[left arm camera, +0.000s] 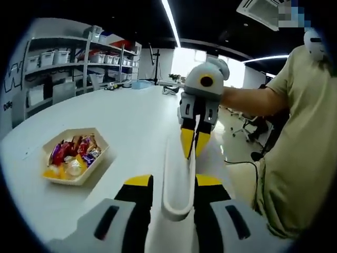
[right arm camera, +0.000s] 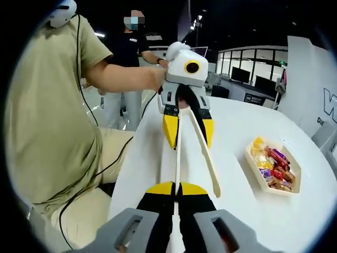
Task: Place the target food into the container with the food tongs after gripping and lifting it, then release it inside without dropping or visibly crushing the food.
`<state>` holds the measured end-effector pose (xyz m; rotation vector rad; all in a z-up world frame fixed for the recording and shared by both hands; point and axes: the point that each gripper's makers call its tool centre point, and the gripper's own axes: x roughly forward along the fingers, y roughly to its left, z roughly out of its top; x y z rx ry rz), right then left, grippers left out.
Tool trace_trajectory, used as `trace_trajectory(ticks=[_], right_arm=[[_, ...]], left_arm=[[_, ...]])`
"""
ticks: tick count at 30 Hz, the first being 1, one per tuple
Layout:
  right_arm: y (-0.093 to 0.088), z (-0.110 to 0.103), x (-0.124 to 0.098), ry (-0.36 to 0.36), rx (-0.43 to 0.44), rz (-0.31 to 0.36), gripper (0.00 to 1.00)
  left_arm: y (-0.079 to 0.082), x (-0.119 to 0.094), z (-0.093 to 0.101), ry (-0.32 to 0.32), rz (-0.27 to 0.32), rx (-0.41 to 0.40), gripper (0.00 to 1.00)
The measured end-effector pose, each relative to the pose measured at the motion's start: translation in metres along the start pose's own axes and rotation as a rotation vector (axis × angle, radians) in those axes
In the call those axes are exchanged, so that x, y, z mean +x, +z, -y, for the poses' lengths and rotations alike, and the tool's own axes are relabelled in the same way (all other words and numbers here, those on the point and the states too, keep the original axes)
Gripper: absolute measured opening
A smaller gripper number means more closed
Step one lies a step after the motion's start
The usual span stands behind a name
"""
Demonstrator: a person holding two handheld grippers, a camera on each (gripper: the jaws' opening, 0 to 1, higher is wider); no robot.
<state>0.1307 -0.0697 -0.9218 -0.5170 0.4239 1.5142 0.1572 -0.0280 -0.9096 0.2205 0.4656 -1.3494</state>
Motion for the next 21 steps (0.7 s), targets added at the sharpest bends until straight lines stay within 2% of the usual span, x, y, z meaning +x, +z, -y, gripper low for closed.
trace_trajectory(ticks=[6,14,21], right_arm=[[-0.005,-0.001,0.003,0.007,-0.003,-0.028,0.00],[-0.016,-0.002,0.011,0.011,-0.020,-0.096,0.00],[-0.023,-0.001,0.016,0.012,-0.021,-0.141,0.00]], left_arm=[[-0.009,0.001,-0.002,0.017,-0.050,0.020,0.28],[-0.029,0.006,-0.004,0.037,-0.168,0.081,0.26],[-0.040,0.009,-0.005,0.034,-0.217,0.089,0.21]])
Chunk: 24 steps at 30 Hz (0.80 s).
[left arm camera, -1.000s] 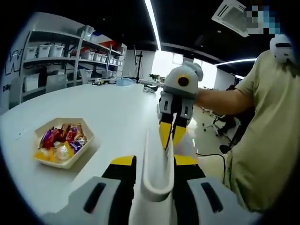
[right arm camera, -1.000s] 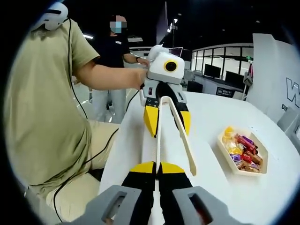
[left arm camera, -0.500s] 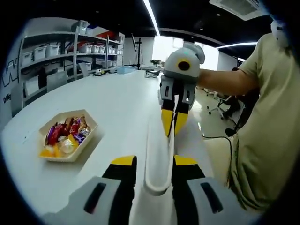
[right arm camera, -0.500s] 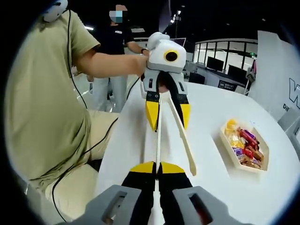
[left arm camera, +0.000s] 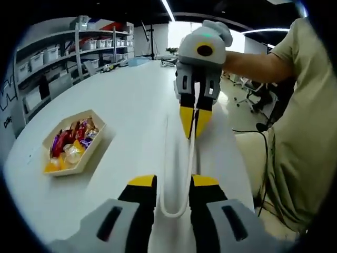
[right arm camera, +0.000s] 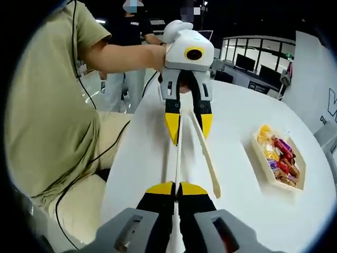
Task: Place the target food into the container with the food tongs after gripping and lifting it, then release it inside without dropping or visibly crushing the food.
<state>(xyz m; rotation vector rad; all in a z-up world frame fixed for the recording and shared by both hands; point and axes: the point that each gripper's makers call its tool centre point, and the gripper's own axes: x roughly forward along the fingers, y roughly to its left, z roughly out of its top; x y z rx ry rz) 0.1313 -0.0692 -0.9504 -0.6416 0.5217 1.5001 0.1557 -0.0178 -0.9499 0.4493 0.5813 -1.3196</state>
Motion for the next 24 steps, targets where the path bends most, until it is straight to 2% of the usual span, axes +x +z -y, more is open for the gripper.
trace_trajectory(ticks=[4,15,24], right_arm=[[-0.004,0.002,0.004,-0.001,-0.001,-0.031,0.00],[-0.014,0.007,0.011,-0.004,0.007,-0.086,0.00],[-0.022,0.009,0.015,-0.004,0.030,-0.110,0.00]], left_arm=[[-0.009,0.004,-0.003,0.016,-0.050,0.010,0.21],[-0.022,0.008,-0.012,0.055,-0.122,0.032,0.25],[-0.026,0.012,-0.014,0.051,-0.137,0.022,0.20]])
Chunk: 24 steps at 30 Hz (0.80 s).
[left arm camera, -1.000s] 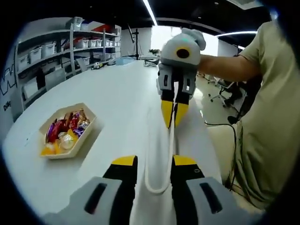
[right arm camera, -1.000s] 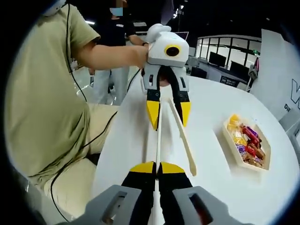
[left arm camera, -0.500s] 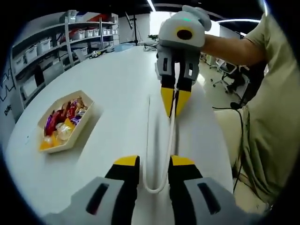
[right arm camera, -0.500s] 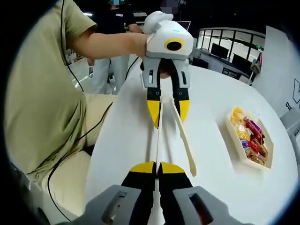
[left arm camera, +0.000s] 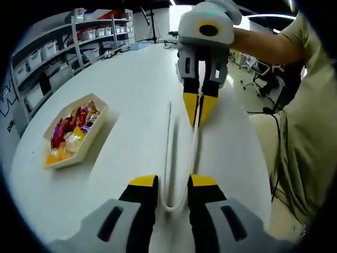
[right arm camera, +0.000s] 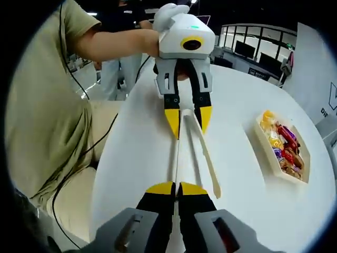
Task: Place the target food into the container with the food tongs after gripping and lifting it, then release it inside without dropping or visibly crushing the food.
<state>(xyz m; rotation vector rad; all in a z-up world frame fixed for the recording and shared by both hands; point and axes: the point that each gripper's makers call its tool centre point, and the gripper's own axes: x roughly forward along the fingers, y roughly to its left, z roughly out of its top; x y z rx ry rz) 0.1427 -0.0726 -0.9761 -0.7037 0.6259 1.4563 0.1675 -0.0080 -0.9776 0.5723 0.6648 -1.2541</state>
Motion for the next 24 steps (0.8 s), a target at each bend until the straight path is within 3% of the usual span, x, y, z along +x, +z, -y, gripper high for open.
trace_trajectory(ticks=[24], right_arm=[[-0.0060,0.0051,0.0043,0.007,0.027,-0.029,0.00]], left_arm=[[0.0008,0.0000,-0.0034,0.011,-0.019,0.018,0.18]])
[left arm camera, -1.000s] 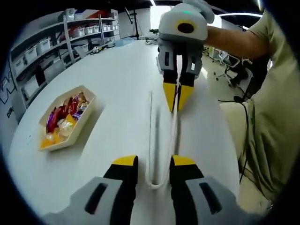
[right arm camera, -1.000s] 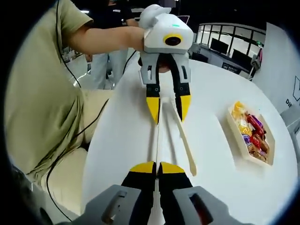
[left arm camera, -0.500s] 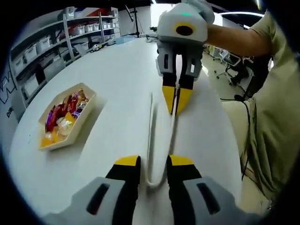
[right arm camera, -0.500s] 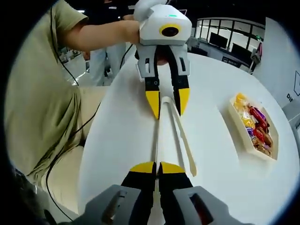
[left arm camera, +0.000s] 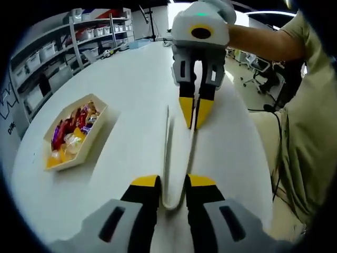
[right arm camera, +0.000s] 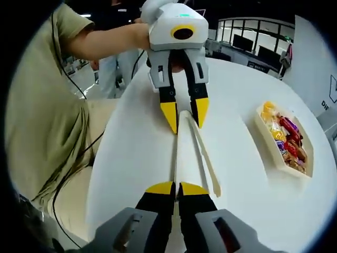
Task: Place the target food into the container with the food tongs after gripping and lifting it, then release it inside without dropping or visibly crushing the food.
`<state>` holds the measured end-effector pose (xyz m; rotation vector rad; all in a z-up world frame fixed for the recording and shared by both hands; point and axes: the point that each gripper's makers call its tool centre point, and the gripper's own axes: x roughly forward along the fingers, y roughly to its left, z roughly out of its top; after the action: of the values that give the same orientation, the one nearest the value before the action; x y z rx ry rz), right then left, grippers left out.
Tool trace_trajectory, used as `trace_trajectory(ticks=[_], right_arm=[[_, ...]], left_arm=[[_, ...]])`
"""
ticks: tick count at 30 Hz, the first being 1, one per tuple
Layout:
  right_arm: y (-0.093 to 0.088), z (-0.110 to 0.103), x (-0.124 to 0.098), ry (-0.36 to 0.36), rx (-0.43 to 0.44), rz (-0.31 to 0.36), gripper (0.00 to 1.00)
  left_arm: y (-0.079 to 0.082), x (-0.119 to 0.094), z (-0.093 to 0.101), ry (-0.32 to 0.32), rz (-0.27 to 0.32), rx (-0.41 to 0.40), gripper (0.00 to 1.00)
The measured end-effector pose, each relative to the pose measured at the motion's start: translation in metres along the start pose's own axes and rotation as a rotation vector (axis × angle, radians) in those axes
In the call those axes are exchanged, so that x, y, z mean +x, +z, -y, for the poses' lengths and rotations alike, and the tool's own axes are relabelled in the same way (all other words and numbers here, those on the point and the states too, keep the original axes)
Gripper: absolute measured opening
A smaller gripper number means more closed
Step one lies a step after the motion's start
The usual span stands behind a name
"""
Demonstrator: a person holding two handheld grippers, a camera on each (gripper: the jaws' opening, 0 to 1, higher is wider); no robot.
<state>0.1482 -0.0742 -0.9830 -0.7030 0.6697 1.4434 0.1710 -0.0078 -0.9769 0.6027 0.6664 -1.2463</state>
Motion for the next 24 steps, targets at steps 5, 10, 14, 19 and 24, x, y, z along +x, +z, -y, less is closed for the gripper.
trace_trajectory(ticks=[5,10,14,19,24], right_arm=[[0.0002,0.0005,-0.0004,0.002,0.008,-0.003,0.00],[0.0002,0.0012,-0.0004,0.000,0.015,-0.008,0.00],[0.0000,0.0022,-0.0006,-0.005,0.009,-0.012,0.00],[-0.0006,0.0032,-0.0010,-0.008,0.006,-0.014,0.00],[-0.0011,0.0034,-0.0015,-0.010,0.008,-0.016,0.00]], left_arm=[[0.0001,0.0002,-0.0002,-0.001,0.000,0.003,0.18],[0.0001,-0.0004,-0.0002,0.000,-0.002,0.007,0.18],[0.0000,-0.0002,-0.0003,0.001,-0.004,0.008,0.18],[-0.0002,-0.0003,-0.0004,0.004,-0.006,0.006,0.18],[-0.0008,-0.0008,-0.0014,0.007,-0.008,0.006,0.18]])
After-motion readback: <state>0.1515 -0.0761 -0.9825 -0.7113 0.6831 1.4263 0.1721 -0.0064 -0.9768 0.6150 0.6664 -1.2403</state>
